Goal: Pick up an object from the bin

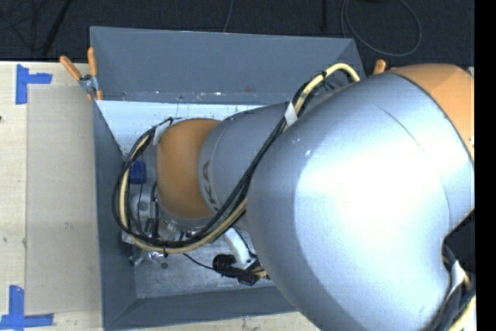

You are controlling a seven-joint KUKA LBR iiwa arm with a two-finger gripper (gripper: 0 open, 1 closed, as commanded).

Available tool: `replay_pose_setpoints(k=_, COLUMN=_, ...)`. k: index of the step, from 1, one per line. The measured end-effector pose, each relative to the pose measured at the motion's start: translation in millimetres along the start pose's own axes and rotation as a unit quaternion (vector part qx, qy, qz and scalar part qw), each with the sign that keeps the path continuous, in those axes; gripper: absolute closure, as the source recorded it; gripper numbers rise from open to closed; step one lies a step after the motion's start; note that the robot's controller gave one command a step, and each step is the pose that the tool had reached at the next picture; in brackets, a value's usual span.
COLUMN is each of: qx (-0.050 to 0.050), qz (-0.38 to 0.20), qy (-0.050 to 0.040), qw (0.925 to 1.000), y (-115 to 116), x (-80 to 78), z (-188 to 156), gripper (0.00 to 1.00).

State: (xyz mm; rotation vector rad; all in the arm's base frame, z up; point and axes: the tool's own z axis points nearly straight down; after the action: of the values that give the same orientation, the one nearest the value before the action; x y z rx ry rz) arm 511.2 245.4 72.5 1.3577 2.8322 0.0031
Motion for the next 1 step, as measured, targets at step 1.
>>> replay_pose_setpoints(k=1, qx=0.001, qz=-0.001, qy=0.0004, qw=1.0000, y=0.5, x=-0.1, z=-1.1, gripper=0.00)
